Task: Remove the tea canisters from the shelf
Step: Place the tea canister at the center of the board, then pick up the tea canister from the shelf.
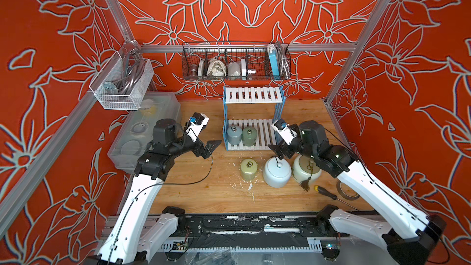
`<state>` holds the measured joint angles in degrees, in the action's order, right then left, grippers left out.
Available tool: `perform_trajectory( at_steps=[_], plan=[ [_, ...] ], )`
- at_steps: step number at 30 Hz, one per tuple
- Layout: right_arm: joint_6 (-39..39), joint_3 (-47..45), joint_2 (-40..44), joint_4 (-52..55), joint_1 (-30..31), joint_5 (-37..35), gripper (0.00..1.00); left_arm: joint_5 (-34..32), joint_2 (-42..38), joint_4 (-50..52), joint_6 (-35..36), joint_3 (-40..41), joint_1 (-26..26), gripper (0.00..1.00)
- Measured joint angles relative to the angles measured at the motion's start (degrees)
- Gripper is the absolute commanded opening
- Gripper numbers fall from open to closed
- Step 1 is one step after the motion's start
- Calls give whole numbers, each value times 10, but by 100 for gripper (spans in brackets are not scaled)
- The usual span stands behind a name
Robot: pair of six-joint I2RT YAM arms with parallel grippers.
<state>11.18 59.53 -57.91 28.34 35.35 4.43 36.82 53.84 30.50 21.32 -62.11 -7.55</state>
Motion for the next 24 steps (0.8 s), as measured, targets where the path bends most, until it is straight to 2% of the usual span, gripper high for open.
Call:
perform_trajectory(
  at_steps=[7,14,24],
  plan=[
    [-12,-77,94,1,-61,-30,99,16,117,89,132,-101,-36,99],
    [-22,-153,178,-4,-90,-63,99,-22,180,144,243,-147,-104,99],
    [-31,-244,277,-46,-93,-131,99,-78,283,197,332,-230,-151,99]
  ],
)
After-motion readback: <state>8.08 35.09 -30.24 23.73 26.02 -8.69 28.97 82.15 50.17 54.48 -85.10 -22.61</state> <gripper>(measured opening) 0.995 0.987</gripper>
